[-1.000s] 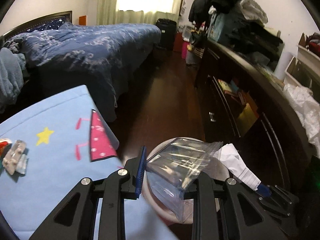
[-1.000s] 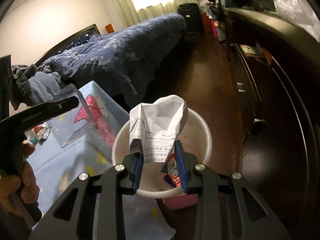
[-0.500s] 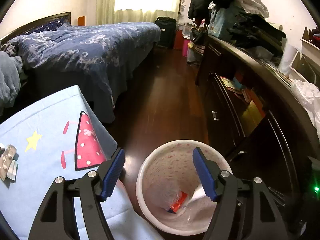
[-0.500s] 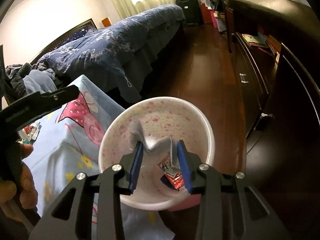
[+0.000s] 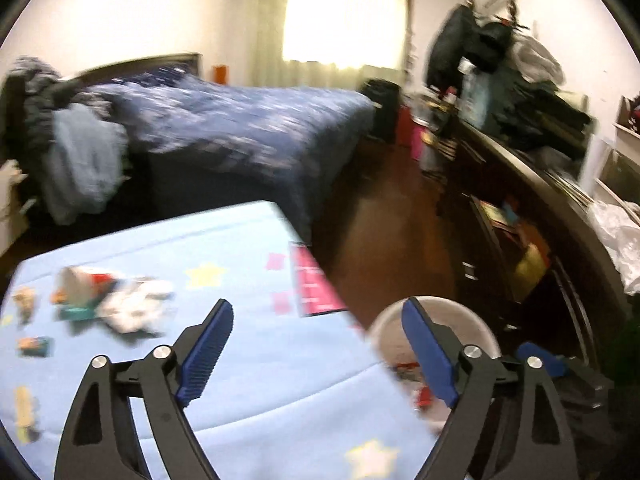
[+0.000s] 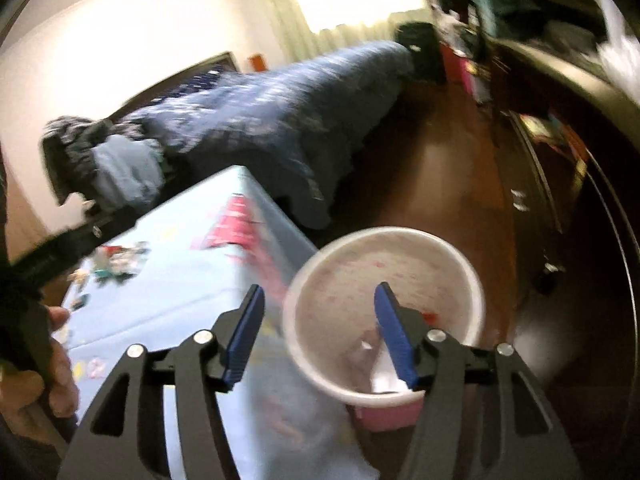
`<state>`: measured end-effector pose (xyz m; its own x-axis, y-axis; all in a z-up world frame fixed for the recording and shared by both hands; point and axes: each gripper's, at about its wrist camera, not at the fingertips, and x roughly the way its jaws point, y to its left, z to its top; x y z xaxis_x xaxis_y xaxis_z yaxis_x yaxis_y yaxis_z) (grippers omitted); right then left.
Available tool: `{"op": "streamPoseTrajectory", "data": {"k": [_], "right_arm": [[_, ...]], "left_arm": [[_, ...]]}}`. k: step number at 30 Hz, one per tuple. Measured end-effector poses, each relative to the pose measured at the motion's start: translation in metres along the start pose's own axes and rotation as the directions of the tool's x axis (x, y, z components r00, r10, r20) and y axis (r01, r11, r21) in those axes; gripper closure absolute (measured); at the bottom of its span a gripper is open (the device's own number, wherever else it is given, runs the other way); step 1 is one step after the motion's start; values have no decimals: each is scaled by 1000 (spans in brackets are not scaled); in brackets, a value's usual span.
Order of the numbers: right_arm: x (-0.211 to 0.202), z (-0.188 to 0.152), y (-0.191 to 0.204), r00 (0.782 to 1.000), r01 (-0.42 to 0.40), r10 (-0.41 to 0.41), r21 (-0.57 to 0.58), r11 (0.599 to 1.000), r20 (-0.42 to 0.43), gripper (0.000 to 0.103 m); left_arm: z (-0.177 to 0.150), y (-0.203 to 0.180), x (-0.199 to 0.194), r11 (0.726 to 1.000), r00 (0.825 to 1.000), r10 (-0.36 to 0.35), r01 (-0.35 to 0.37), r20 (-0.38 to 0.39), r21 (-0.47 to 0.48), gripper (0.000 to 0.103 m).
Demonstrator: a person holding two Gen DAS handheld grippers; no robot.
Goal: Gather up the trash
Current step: 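Return both tools over the table and grasp the yellow box with the left tool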
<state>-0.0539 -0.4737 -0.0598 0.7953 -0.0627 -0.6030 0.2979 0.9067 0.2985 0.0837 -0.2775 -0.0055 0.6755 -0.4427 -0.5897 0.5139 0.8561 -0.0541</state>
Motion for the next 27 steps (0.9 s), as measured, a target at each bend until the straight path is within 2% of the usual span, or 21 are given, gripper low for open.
{"op": "streamPoseTrajectory", "data": {"k": [3,4,8,10,13,18,21,27], "right_arm": [[-7,1,42,998,-66,67,-66,996,8,32],[-7,1,54,996,-84,85,-85,993,4,30],[-5,-4,104,989,-146,143,-166,975,-27,27],[-2,-7,129,985,-174,168,-204,963,-48,27],[5,-10,159,978,-208,193,-240,948,-83,27],[17,-13,200,970,-238,211,-292,927,-120,27],[25,-16,224,965,-253,218,-321,912,-143,27],[36,-19,248,955,-288,240,-340,895,-177,27]], "left_arm": [[-10,35,-27,992,991,124,-123,41,-10,10],[-15,50,-36,984,983,175,-174,47,-20,9],[-31,102,-59,956,959,283,-280,21,-85,8],[-41,124,-67,943,949,314,-311,4,-119,8],[-58,159,-77,912,926,376,-376,-28,-167,8],[-84,209,-82,872,905,415,-424,-92,-244,8],[-96,228,-82,860,904,408,-427,-126,-280,8],[-110,250,-67,853,905,384,-423,-182,-305,8]]}}
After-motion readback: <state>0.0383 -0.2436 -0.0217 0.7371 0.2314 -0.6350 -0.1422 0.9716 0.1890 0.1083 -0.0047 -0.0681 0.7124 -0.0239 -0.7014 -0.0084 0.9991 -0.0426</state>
